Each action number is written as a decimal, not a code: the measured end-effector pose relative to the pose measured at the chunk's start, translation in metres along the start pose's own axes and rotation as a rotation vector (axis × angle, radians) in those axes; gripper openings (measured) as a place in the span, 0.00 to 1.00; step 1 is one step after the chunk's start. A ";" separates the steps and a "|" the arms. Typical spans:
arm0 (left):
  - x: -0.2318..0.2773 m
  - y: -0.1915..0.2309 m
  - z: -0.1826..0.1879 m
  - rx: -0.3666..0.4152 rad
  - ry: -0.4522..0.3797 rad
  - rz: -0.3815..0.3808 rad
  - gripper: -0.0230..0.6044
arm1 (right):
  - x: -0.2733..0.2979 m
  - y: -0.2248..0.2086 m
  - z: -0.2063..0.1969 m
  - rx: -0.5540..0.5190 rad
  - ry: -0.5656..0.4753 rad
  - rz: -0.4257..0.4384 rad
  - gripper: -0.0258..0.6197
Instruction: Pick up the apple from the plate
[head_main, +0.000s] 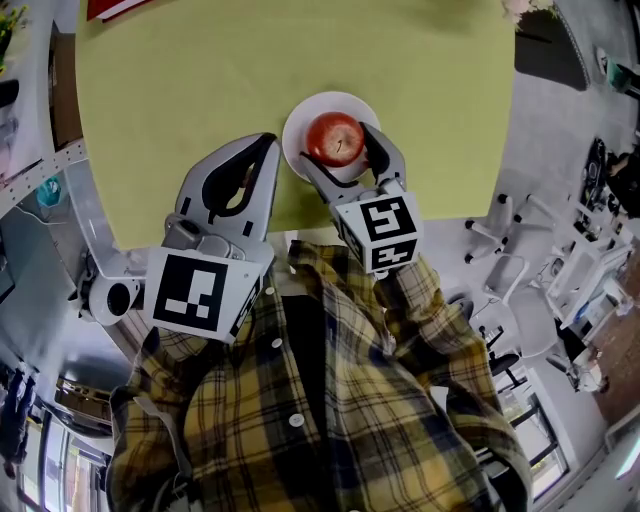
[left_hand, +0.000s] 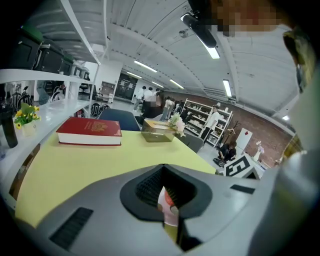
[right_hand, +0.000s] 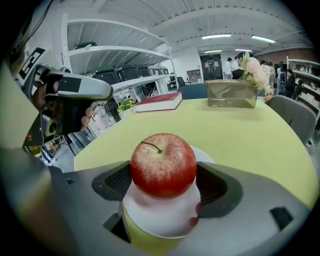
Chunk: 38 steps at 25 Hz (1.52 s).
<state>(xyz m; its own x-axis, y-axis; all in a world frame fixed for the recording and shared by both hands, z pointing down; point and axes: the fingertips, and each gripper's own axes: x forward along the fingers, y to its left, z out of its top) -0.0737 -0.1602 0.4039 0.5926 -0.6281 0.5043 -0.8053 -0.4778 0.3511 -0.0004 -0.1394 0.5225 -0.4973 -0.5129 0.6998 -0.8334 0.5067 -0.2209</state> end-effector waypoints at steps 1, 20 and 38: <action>0.000 -0.001 0.000 -0.001 0.001 0.001 0.04 | 0.000 0.000 0.000 -0.005 -0.001 -0.004 0.63; 0.001 0.001 0.002 -0.004 -0.008 0.011 0.04 | 0.001 0.000 0.001 -0.033 0.014 -0.011 0.63; -0.010 -0.010 0.045 0.020 -0.095 0.005 0.04 | -0.033 0.004 0.042 -0.048 -0.057 -0.008 0.63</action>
<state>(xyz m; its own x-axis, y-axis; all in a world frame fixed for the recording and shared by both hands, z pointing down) -0.0703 -0.1766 0.3595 0.5888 -0.6854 0.4284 -0.8080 -0.4860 0.3329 0.0024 -0.1494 0.4696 -0.5045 -0.5548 0.6616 -0.8257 0.5340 -0.1818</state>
